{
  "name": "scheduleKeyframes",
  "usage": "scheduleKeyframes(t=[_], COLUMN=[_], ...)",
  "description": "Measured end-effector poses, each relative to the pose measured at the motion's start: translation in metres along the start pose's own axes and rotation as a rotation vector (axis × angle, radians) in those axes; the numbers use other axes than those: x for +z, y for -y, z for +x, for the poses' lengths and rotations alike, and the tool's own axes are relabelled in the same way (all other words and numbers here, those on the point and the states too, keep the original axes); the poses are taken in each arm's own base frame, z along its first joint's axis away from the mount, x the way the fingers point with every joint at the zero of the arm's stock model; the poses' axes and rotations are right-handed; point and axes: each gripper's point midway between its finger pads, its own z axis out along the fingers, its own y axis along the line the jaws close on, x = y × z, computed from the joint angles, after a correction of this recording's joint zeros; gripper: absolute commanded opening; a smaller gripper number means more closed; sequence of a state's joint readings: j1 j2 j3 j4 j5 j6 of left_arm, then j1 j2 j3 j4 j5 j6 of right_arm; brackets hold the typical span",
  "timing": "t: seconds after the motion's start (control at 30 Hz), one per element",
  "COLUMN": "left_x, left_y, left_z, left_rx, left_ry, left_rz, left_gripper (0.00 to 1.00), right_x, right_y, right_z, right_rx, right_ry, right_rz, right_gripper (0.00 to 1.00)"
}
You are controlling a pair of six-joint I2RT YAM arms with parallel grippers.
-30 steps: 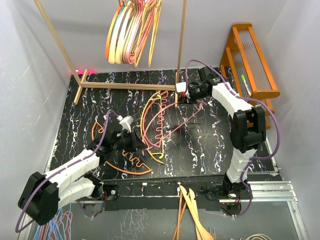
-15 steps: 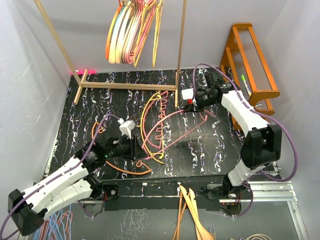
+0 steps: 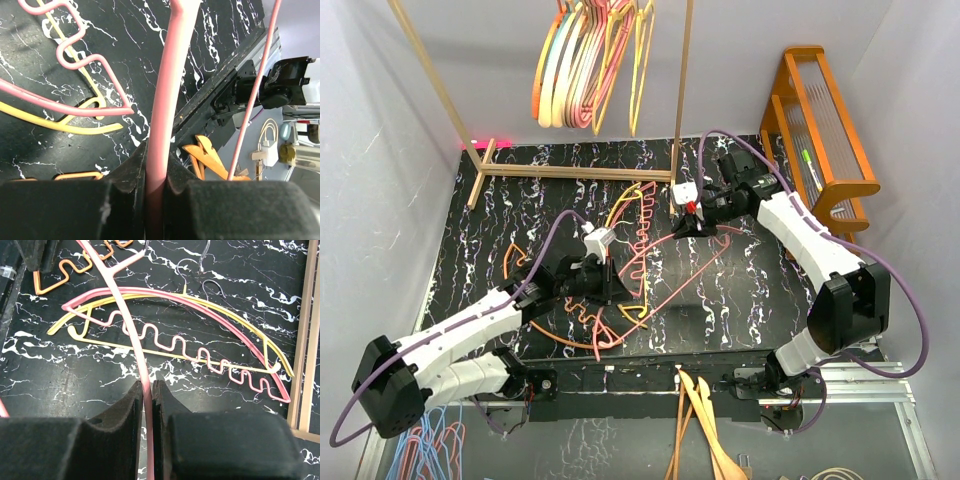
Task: Organize the hangers
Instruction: Pick up the hanger at the center of the board.
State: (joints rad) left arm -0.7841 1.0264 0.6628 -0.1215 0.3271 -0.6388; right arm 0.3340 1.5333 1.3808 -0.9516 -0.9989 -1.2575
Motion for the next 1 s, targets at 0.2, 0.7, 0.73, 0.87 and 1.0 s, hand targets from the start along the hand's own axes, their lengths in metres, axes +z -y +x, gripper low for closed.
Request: scheduleKeyframes(t=[0.2,0.7,0.73,0.87,1.0], left_x=[-0.01,-0.03,-0.031,-0.035,-0.042], left_y=[-0.001,-0.009,-0.01,-0.01,-0.01], left_z=[-0.005,-0.005,-0.004,-0.006,-0.006], left_rx=[0.008,-0.006,-0.002,0.006,0.009], left_ry=[0.028,0.066,0.063,0.062,0.068], left_rz=[-0.028,-0.09,-0.096,-0.112,-0.126], left_gripper=[0.43,0.04,0.07,0.21,0.24], right_x=[0.003,0.004,0.004,0.005,0.004], right_y=[0.001,0.013,0.013,0.012,0.017], right_z=[0.006,0.017,0.017,0.017,0.024], right_rx=[0.017,0.056,0.057,0.061,0.069], right_ry=[-0.003,0.003,0.003,0.009,-0.001], right_rz=[0.009,0.036,0.036,0.03,0.041], right_gripper=[0.08,0.08,0.08,0.08,0.08])
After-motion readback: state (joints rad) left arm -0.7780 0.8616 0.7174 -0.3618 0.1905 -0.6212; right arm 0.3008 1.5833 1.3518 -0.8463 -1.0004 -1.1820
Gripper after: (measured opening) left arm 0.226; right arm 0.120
